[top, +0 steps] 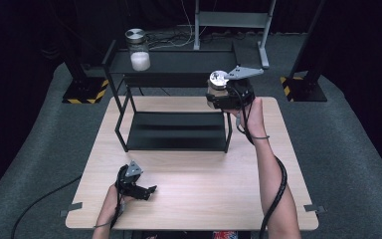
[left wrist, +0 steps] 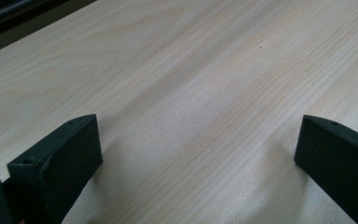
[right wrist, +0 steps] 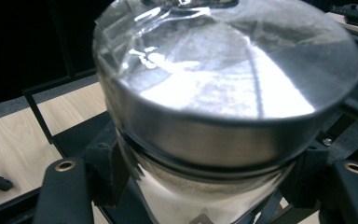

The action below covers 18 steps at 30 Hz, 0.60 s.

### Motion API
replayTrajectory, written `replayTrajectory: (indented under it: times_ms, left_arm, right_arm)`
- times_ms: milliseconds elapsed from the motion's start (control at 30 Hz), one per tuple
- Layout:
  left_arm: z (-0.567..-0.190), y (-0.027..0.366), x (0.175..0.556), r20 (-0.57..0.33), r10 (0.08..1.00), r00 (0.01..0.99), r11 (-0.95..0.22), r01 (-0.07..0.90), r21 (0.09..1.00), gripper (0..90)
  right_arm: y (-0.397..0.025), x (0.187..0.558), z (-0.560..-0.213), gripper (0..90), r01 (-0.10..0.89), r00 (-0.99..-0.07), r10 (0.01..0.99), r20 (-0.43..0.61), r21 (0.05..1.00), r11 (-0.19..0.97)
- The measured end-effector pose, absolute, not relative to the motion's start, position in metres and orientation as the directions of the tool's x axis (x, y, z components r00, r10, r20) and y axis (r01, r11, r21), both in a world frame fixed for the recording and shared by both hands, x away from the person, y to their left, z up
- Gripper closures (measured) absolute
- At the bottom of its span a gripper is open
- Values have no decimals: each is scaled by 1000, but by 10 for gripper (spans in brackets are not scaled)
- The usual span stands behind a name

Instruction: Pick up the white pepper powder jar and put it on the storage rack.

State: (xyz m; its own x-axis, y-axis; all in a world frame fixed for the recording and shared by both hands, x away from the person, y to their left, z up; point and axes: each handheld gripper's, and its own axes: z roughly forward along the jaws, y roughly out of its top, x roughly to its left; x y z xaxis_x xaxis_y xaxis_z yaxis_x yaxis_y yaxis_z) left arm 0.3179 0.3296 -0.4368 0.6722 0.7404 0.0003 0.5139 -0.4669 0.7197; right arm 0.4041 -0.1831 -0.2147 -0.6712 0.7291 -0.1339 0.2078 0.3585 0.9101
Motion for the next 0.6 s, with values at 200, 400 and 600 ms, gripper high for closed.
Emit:
replayTrajectory:
  times_ms: [200, 400, 600]
  left_arm:
    - [-437, 330, 318, 1, 741, 672, -467, 514, 720, 0]
    - [-437, 330, 318, 1, 740, 672, -467, 514, 720, 0]
    - [-437, 330, 318, 1, 740, 672, -467, 514, 720, 1]
  right_arm:
    - [-182, 402, -202, 302, 200, -675, 722, -151, 905, 377]
    - [-183, 399, -192, 302, 187, -679, 718, -154, 909, 372]
    - [-181, 400, -187, 302, 178, -684, 714, -150, 915, 363]
